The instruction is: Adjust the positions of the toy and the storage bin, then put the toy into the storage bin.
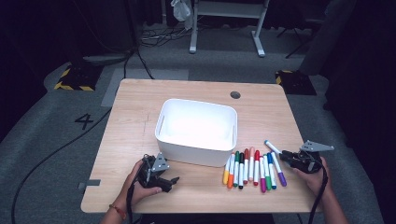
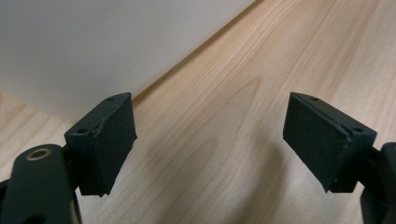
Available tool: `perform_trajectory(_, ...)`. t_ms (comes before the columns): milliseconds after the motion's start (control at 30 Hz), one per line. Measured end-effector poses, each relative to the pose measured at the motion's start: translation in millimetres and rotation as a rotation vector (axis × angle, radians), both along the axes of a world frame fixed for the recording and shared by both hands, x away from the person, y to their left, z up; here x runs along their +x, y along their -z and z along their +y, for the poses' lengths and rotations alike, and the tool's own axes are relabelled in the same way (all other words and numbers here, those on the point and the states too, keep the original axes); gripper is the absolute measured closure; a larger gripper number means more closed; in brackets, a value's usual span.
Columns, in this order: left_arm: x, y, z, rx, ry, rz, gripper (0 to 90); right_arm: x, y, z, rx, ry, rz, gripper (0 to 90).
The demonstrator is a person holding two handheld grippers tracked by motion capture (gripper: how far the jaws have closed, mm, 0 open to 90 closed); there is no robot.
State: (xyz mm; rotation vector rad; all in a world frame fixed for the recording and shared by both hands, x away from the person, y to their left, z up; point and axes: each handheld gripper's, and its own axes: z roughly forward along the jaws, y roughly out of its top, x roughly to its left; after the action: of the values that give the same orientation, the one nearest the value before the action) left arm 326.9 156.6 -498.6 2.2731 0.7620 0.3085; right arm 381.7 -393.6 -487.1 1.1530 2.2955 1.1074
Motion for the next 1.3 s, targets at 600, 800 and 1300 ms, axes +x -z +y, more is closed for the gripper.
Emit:
perform_trajectory(600,9.6,4.4,13.5,0.003,-0.069,0.026,15.4,-2.4,-9.9,-2.2,0.062,-0.016,-0.037,74.6)
perform_trajectory(800,10.0,4.6,12.6,0.001,-0.072,0.029,14.9,0.3,-5.9,-3.8,0.053,-0.01,-0.017,74.6)
perform_trajectory(1300,9.7,4.6,12.4,0.001,-0.074,0.029,14.9,2.1,0.7,-13.3,0.075,0.028,0.014,74.6)
